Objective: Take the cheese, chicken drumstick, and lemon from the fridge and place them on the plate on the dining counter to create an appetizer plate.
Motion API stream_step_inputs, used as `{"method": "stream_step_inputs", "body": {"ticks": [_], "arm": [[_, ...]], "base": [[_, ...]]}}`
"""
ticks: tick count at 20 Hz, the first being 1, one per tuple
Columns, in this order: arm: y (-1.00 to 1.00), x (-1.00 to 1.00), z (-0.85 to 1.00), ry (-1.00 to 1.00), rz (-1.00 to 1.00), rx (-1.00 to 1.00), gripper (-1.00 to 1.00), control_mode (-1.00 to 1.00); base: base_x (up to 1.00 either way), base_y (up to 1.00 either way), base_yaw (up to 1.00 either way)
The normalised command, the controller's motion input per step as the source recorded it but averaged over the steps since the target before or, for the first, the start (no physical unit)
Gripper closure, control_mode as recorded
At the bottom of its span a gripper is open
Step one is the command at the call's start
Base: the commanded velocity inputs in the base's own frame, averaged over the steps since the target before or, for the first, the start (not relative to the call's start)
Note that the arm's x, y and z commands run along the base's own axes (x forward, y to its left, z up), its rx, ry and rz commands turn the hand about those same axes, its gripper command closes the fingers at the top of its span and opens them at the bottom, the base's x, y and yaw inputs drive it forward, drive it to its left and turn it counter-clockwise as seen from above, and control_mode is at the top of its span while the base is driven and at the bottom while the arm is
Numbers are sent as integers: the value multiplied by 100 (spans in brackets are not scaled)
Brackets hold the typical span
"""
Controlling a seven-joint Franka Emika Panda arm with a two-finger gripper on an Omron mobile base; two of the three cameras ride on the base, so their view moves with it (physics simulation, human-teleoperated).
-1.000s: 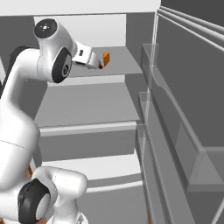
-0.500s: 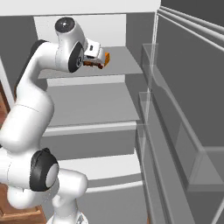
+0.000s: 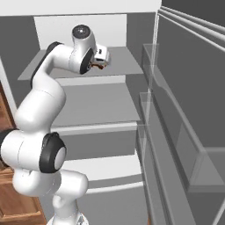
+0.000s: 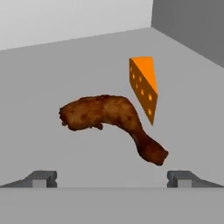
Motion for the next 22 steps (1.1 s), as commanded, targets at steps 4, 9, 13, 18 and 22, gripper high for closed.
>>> {"method": "stream_step_inputs", "body": {"ticks": [4,9,13,18,22], "arm": [[0,38,-28,0,9,-3,-100,-100],[0,36,-26,0,7,-4,-100,-100],[0,33,-25,0,7,-5,-100,-100],[0,0,2,-5,2,-3,-100,-100],[-4,-9,25,-12,0,-5,-100,-100]], "base": [[0,0,0],[0,0,0],[0,0,0],[0,0,0],[0,0,0]]}}
